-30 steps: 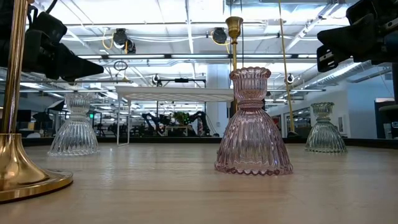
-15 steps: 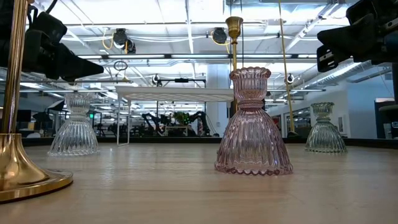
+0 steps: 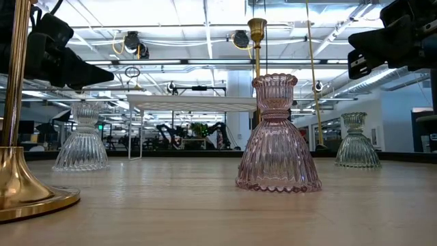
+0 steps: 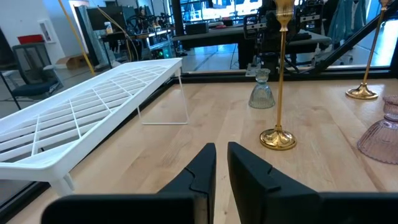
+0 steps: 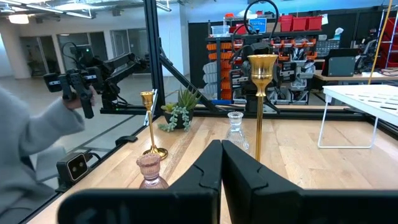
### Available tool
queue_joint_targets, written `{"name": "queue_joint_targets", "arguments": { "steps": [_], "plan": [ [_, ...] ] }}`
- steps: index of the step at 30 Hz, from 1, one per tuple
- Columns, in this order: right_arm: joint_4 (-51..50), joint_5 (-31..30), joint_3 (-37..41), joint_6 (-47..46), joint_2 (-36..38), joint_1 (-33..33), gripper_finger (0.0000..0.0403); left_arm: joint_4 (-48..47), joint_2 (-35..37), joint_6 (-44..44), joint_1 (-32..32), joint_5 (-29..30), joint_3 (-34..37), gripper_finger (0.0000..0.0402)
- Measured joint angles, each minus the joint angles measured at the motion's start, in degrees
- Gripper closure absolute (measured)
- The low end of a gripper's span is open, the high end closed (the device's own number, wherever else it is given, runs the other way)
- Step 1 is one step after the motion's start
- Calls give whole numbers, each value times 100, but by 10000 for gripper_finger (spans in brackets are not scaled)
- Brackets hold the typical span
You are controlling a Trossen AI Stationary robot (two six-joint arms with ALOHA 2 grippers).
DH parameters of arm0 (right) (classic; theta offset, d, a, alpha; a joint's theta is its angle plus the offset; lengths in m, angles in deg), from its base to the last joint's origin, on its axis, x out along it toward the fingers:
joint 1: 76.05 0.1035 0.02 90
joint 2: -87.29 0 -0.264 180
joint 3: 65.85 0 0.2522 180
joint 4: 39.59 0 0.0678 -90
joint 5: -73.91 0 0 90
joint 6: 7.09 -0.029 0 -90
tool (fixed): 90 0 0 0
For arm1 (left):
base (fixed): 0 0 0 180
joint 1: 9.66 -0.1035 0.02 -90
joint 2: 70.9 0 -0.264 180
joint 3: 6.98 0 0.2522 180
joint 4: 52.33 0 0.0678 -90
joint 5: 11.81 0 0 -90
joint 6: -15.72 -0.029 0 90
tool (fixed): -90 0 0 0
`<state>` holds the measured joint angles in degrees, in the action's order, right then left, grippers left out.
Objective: Pick & Place candle stick holders
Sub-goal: Put the top golden candle holder on the shelf
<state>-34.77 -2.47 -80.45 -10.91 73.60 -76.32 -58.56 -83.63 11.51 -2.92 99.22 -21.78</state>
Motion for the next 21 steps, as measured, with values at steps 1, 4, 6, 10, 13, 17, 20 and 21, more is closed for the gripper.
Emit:
{"name": "queue_joint_targets", "arguments": {
  "steps": [1, 4, 6, 10, 13, 17, 20, 21],
  "plan": [
    [0, 0, -1, 0, 1, 0, 403, 0, 0, 0, 0, -2, 2, 353],
    [0, 0, 1, 0, 1, 0, 403, 0, 0, 0, -2, -2, 0, 353],
    [0, -2, 2, 1, 0, 0, 403, 0, 0, 0, 0, -2, 0, 353],
    [0, -2, -1, 1, 0, 0, 403, 0, 0, 0, 0, -2, 0, 353],
    [0, 0, 1, 1, 0, 0, 403, 0, 0, 0, 0, -2, 0, 353],
    [-2, -2, 0, -1, 0, 0, 403, -2, 0, -45, -1, 0, 0, 353],
    [-1, -1, -1, 1, 1, 0, 403, -15, 0, -401, 0, 128, 0, 353],
    [0, -1, 1, 0, 0, 0, 403, -13, 0, -423, 0, 255, 0, 353]
  ]
}}
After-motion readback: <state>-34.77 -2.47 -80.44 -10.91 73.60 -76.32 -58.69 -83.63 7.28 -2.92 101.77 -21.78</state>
